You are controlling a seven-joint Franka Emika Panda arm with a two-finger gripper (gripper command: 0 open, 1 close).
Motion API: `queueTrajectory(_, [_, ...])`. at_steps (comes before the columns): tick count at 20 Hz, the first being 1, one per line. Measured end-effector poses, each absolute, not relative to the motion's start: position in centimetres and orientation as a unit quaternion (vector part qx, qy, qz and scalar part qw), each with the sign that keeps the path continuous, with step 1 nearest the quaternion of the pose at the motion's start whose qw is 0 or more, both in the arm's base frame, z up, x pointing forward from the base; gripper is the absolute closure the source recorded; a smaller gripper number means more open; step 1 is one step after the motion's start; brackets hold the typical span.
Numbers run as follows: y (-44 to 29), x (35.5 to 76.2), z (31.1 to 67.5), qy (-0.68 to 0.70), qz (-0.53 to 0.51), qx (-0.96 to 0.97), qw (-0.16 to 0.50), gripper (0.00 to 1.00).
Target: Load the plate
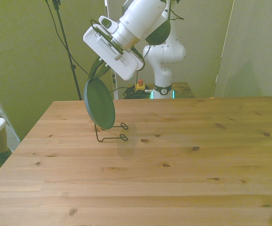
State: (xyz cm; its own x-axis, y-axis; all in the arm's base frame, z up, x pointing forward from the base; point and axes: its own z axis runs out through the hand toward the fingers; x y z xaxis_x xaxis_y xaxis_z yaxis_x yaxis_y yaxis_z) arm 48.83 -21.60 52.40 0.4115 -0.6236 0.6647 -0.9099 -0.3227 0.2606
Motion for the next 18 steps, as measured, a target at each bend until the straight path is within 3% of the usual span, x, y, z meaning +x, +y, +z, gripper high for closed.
queueTrajectory(18, [-19.3,51.0,48.3,-0.478,0.211,0.783,0.338,1.0])
